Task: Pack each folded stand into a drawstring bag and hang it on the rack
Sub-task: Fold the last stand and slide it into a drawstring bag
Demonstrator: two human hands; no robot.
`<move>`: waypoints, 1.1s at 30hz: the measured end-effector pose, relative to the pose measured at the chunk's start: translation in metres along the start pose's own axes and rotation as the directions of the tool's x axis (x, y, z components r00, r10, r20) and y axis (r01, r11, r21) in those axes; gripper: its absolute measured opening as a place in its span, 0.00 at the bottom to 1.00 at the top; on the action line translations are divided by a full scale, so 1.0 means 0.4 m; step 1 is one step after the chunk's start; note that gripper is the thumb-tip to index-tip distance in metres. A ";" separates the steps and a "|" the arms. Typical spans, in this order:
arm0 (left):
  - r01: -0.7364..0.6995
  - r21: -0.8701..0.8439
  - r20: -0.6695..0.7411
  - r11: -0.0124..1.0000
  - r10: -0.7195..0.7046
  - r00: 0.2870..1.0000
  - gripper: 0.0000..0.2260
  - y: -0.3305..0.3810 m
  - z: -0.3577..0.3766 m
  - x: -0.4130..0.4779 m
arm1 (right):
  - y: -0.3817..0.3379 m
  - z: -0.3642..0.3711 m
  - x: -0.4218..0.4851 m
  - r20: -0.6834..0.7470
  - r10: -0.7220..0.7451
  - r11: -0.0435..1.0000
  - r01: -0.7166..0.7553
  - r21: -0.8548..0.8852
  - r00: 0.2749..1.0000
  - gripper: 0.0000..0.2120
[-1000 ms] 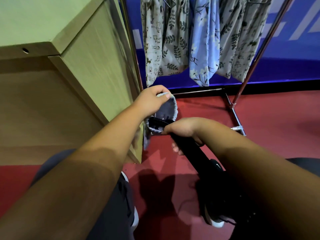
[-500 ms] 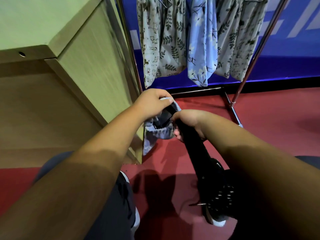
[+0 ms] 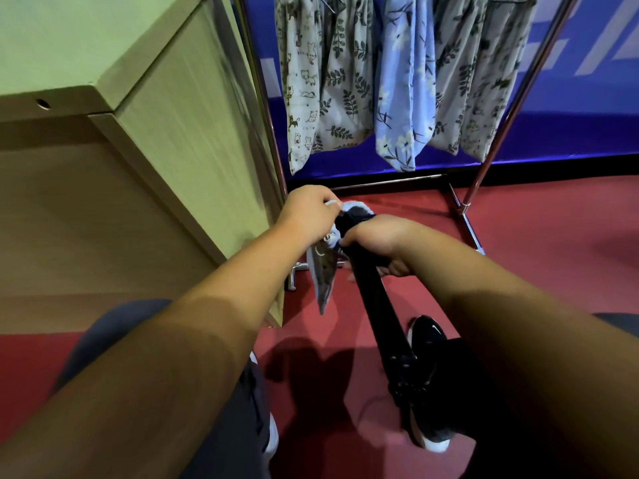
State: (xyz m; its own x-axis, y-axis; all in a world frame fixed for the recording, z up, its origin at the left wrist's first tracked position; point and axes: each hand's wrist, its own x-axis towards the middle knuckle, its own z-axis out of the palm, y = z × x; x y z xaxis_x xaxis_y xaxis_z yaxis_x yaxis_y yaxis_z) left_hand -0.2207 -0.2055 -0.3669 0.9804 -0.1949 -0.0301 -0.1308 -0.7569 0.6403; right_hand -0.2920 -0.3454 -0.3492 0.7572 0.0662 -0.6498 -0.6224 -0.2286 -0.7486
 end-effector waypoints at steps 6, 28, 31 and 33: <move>0.040 -0.167 -0.026 0.985 -0.045 0.999 0.07 -0.005 -0.003 0.012 | 0.014 0.022 0.009 0.050 -0.032 0.987 0.039 -0.154 0.998 0.03; -0.150 -0.131 0.183 0.980 0.172 0.968 0.07 0.027 -0.054 -0.008 | -0.018 -0.044 0.026 0.202 0.023 0.871 -0.119 0.477 0.979 0.12; -0.157 -0.155 0.261 0.975 0.194 0.946 0.08 0.045 -0.060 -0.022 | -0.014 -0.051 0.036 0.134 0.053 0.833 -0.118 0.540 0.990 0.13; -0.175 -0.127 0.311 0.976 0.207 0.928 0.11 0.053 -0.058 -0.028 | -0.016 -0.060 0.043 0.096 0.082 0.805 -0.123 0.581 0.992 0.18</move>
State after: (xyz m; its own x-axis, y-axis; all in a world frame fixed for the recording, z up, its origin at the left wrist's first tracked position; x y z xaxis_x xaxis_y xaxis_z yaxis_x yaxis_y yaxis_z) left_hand -0.2311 -0.2049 -0.3350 0.8365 -0.5313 -0.1343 -0.2804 -0.6256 0.7280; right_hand -0.2704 -0.3661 -0.3525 0.6813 0.1404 -0.7184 -0.7086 0.3724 -0.5993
